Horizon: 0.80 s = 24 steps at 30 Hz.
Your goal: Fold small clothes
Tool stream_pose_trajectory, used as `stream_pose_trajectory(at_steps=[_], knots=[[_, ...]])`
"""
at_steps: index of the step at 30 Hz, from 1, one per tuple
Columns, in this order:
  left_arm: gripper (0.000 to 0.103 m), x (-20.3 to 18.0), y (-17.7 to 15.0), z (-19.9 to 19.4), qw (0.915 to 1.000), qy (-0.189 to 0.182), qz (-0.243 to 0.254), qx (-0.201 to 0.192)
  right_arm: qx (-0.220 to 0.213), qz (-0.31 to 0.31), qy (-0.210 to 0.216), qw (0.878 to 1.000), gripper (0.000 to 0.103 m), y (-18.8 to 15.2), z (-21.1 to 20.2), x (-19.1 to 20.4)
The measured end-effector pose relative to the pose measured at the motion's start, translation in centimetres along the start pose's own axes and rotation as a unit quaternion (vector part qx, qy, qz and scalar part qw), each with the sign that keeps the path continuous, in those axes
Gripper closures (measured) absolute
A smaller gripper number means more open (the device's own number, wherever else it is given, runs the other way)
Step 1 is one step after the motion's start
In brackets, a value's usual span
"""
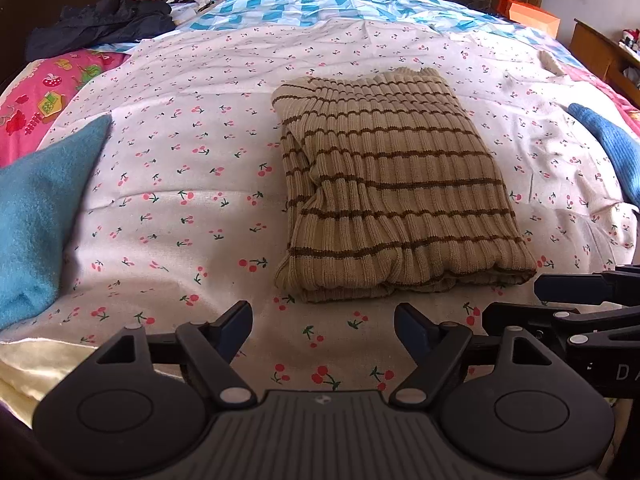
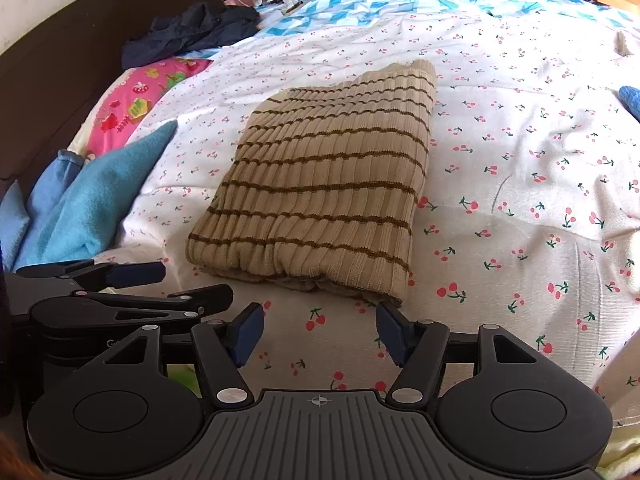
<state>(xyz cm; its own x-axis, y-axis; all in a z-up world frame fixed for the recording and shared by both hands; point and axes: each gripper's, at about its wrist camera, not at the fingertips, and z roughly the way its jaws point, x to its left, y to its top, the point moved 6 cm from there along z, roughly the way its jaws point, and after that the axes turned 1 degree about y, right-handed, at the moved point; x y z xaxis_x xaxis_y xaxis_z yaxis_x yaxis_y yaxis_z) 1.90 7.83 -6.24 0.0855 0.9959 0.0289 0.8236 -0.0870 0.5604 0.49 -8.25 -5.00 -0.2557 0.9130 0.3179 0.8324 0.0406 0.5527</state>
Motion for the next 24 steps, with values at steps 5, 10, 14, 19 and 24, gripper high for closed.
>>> stream_pose_trajectory(at_steps=[5,10,14,19,24], knots=[[0.014,-0.05,-0.13,0.03,1.0000,0.007,-0.001,0.004,0.003,0.003,-0.006,1.000,0.040,-0.13,0.11,-0.12],[0.014,-0.14,-0.28,0.07,1.0000,0.005,-0.004,0.005,0.003,0.003,-0.011,1.000,0.038,-0.22,0.14,-0.22],[0.013,-0.05,-0.26,0.02,1.0000,0.002,-0.008,0.005,0.004,0.006,-0.015,1.000,0.037,-0.29,0.15,-0.36],[0.013,-0.04,-0.34,0.03,0.9999,0.001,-0.011,0.006,0.004,0.008,-0.018,1.000,0.036,-0.41,0.18,-0.53],[0.012,-0.23,-0.43,0.00,1.0000,0.001,-0.007,0.007,0.005,0.010,-0.024,1.000,0.036,-0.54,0.36,-0.74]])
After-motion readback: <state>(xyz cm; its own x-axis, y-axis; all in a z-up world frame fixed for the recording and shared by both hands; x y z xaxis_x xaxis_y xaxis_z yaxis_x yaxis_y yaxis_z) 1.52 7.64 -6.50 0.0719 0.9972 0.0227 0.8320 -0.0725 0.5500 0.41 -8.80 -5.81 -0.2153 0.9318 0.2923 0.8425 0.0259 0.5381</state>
